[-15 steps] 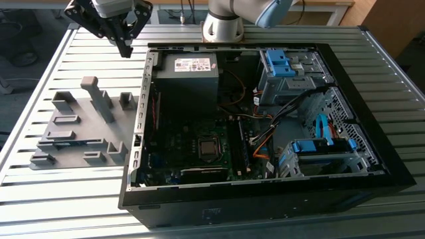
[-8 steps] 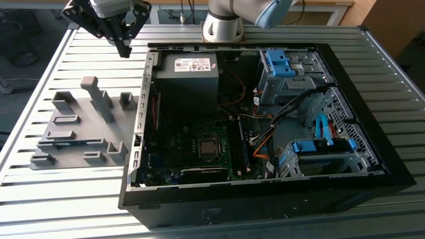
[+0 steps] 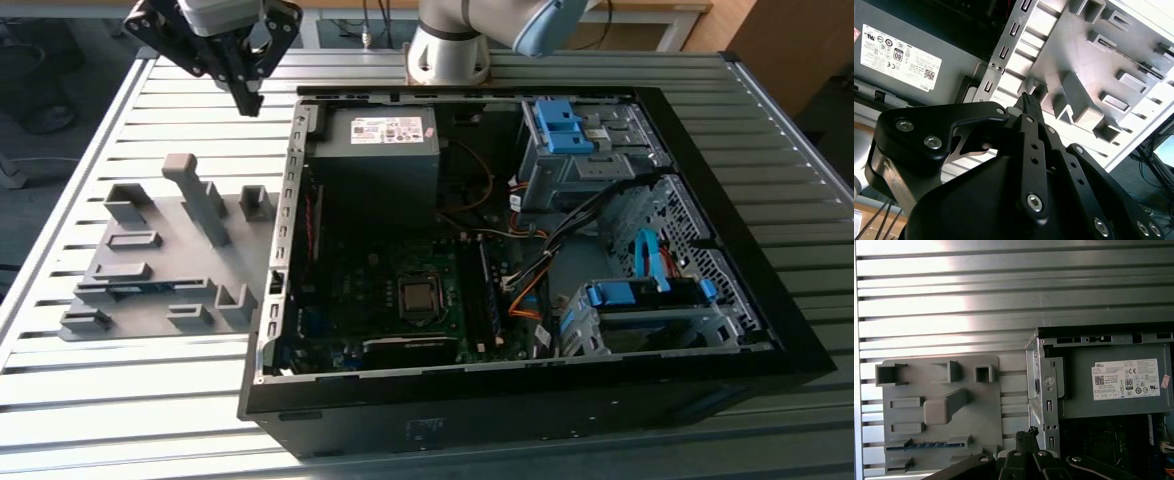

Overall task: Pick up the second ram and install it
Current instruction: 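Reach for the second ram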

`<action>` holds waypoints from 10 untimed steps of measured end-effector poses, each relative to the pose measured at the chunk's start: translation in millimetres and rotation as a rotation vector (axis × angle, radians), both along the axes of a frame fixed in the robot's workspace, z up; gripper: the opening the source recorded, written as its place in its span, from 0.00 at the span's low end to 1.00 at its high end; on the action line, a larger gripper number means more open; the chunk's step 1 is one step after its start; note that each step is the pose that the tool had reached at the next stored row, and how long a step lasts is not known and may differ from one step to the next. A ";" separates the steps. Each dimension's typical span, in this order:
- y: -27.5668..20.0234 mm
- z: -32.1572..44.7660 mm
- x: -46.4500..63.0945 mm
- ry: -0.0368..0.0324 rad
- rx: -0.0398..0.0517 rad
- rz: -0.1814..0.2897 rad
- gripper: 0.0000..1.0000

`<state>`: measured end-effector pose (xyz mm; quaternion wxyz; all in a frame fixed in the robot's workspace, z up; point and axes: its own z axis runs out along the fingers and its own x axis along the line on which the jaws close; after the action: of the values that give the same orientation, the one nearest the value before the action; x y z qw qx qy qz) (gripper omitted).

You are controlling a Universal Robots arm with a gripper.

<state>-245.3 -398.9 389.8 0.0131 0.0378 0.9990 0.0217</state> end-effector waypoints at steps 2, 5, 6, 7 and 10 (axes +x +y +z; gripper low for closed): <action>0.0 0.0 -0.9 0.0000 0.0000 0.000 0.11; 0.0 -0.1 -2.2 0.0000 0.0000 0.000 0.11; 0.0 -0.1 -3.1 0.0001 0.0000 0.000 0.11; 0.0 -0.2 -4.1 0.0000 0.0000 0.000 0.11; 0.0 -0.3 -7.0 0.0001 -0.0001 0.000 0.11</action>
<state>-252.3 -398.9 389.6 0.0130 0.0379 0.9990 0.0217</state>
